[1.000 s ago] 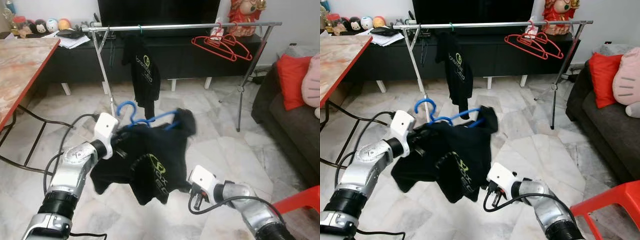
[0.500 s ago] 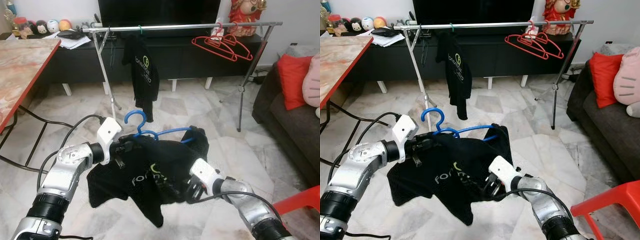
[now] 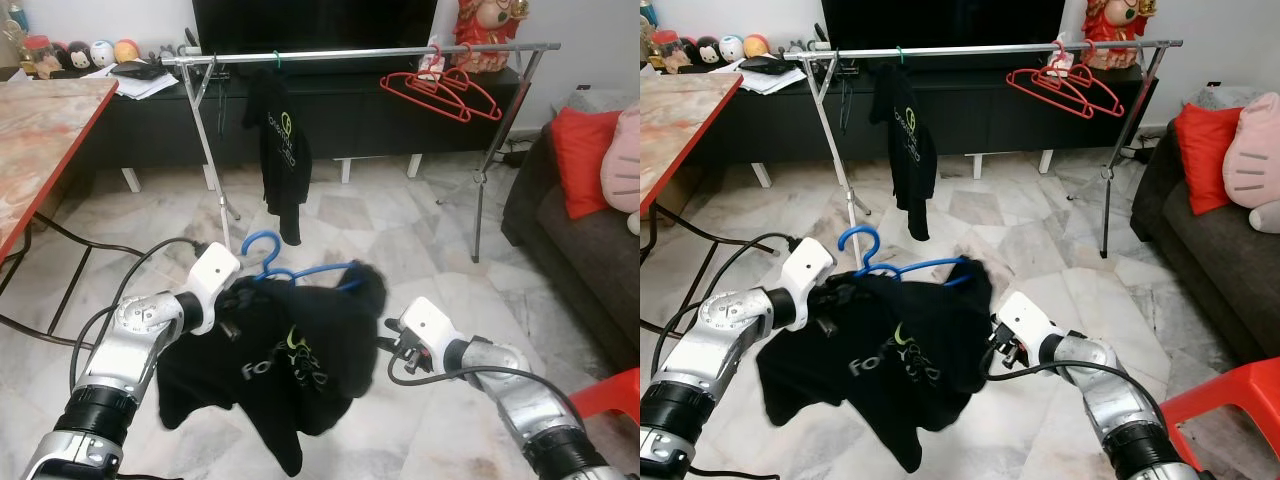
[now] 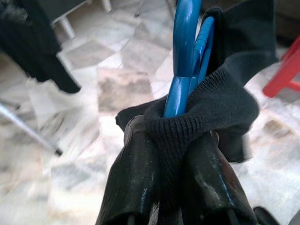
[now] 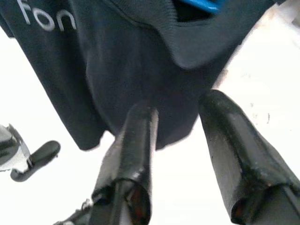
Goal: Hang hanger
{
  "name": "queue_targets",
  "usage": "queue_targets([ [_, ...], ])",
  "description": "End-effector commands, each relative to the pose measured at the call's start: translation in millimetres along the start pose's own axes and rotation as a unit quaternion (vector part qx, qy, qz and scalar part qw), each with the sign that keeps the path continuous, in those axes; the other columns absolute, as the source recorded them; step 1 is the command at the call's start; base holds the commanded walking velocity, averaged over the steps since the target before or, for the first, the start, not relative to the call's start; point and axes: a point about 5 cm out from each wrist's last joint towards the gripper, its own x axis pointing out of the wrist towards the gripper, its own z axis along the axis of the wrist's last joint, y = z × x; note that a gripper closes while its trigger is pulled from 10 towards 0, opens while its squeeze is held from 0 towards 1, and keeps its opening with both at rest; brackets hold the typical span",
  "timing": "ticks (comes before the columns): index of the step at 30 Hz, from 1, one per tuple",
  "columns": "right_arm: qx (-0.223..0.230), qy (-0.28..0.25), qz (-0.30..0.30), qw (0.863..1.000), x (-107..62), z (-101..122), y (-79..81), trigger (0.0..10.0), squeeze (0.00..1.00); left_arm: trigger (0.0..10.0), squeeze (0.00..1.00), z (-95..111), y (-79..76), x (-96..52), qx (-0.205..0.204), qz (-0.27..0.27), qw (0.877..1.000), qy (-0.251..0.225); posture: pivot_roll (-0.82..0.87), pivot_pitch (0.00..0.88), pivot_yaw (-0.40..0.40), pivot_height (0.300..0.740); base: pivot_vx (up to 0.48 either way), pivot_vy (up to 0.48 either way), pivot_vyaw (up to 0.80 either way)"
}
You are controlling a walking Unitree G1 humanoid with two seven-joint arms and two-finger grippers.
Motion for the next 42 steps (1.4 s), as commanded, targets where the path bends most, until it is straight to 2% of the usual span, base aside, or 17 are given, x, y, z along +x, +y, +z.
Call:
queue_targets([
  [1,-0.003,-0.001,-0.008,1.000,-2.5,3,-2.9,10.0,1.00,10.0,0.00,11,2.9,0.9,0.020,0.004,1.000,-0.008,-0.06,0.000,-0.034,0.740,0.000,0.000,0.00],
  [4,0.001,-0.002,-0.015,1.000,-4.1,3,-6.3,10.0,1.00,10.0,0.00,7,0.7,1.4,0.021,-0.001,1.000,0.003,-0.06,0.000,-0.046,0.740,0.000,0.000,0.00],
  [5,0.006,-0.009,-0.009,1.000,-4.5,4,-6.1,10.0,0.61,10.0,0.00,5,-1.6,1.6,0.019,-0.009,1.000,0.006,-0.06,0.000,-0.046,0.740,0.000,0.000,0.00],
  [6,0.006,-0.009,-0.009,1.000,-4.5,4,-6.1,10.0,0.61,10.0,0.00,5,-1.6,1.6,0.019,-0.009,1.000,0.006,-0.06,0.000,-0.046,0.740,0.000,0.000,0.00],
  [7,0.005,-0.010,0.004,1.000,-4.3,5,-4.3,10.0,0.00,10.0,0.00,6,-3.5,2.5,0.019,-0.015,1.000,0.000,-0.06,0.000,-0.049,0.740,0.000,0.000,0.00],
  [11,-0.010,-0.002,0.026,1.000,-0.9,5,1.2,10.0,0.00,10.0,0.00,12,-8.9,3.7,0.021,-0.036,0.999,-0.014,-0.06,0.000,-0.057,0.740,0.000,0.000,0.00],
  [19,0.013,-0.021,0.008,1.000,3.4,11,-2.5,10.0,0.00,10.0,0.00,14,-14.6,3.1,0.020,-0.058,0.998,-0.024,-0.06,0.003,-0.065,0.740,0.000,0.000,0.00],
  [20,0.017,-0.026,0.002,1.000,2.9,12,-4.2,10.0,0.82,10.0,0.00,14,-14.8,3.0,0.019,-0.059,0.998,-0.024,-0.06,0.003,-0.065,0.740,0.000,0.000,0.00],
  [21,0.023,-0.037,-0.020,0.999,1.1,16,-10.2,10.0,1.00,10.0,0.00,14,-15.9,2.6,0.017,-0.061,0.998,-0.024,-0.06,0.002,-0.066,0.740,0.000,0.000,0.00],
  [23,0.023,-0.042,-0.055,0.997,-0.2,17,-17.4,10.0,1.00,10.0,0.00,13,-16.9,2.4,0.015,-0.064,0.998,-0.024,-0.06,0.002,-0.066,0.740,0.000,0.000,0.00],
  [25,0.042,-0.036,-0.100,0.993,-0.4,15,-25.4,10.0,0.18,10.0,0.00,13,-18.0,2.7,0.014,-0.066,0.997,-0.025,-0.07,0.000,-0.065,0.740,0.000,0.000,0.00],
  [26,0.043,-0.037,-0.102,0.993,-0.5,15,-25.6,10.0,0.18,10.0,0.00,13,-18.3,2.9,0.014,-0.067,0.997,-0.025,-0.07,0.000,-0.065,0.740,0.000,0.000,0.00],
  [27,0.054,-0.043,-0.109,0.992,-0.7,15,-25.8,10.0,0.00,10.0,0.00,13,-19.0,3.8,0.013,-0.067,0.997,-0.025,-0.07,0.000,-0.065,0.740,0.000,0.000,0.00],
  [31,0.088,-0.039,-0.132,0.987,1.4,11,-26.1,10.0,0.00,10.0,0.00,14,-20.0,5.4,0.012,-0.070,0.997,-0.026,-0.07,0.000,-0.063,0.740,0.000,0.000,0.00],
  [36,0.108,-0.034,-0.097,0.989,10.1,6,-12.6,10.0,0.00,10.0,0.00,15,-19.8,6.2,0.012,-0.071,0.997,-0.027,-0.07,0.000,-0.063,0.740,0.000,0.000,0.00],
  [42,0.118,-0.017,-0.106,0.987,15.5,0,-10.8,10.0,0.00,10.0,0.00,14,-20.0,6.5,0.010,-0.074,0.997,-0.026,-0.06,0.000,-0.067,0.740,0.000,0.000,0.00],
])
